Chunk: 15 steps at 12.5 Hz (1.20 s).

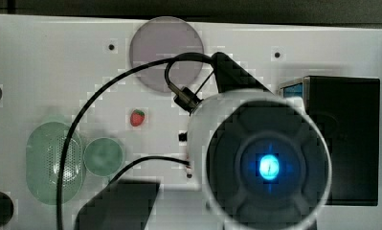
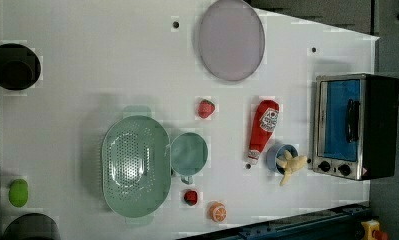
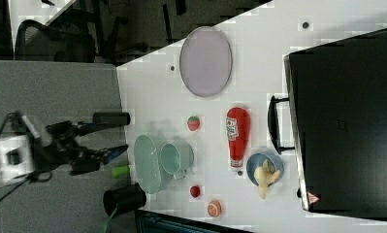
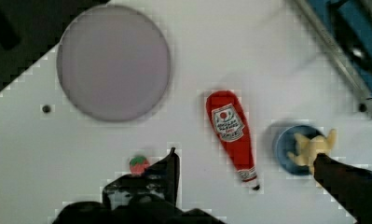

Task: Pick ketchup from plate and place it on table.

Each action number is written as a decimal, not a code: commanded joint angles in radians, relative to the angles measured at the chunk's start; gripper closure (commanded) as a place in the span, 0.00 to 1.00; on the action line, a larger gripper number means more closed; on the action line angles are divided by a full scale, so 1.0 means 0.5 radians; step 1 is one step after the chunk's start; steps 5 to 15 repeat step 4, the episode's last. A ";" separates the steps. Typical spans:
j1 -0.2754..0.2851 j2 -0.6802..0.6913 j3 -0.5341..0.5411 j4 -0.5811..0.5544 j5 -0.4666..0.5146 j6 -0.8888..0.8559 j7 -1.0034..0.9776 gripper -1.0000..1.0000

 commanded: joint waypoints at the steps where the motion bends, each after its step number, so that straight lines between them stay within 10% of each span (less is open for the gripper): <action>1: -0.006 0.123 0.013 0.028 -0.036 -0.130 0.149 0.00; 15: -0.006 0.123 0.015 0.031 -0.036 -0.169 0.149 0.00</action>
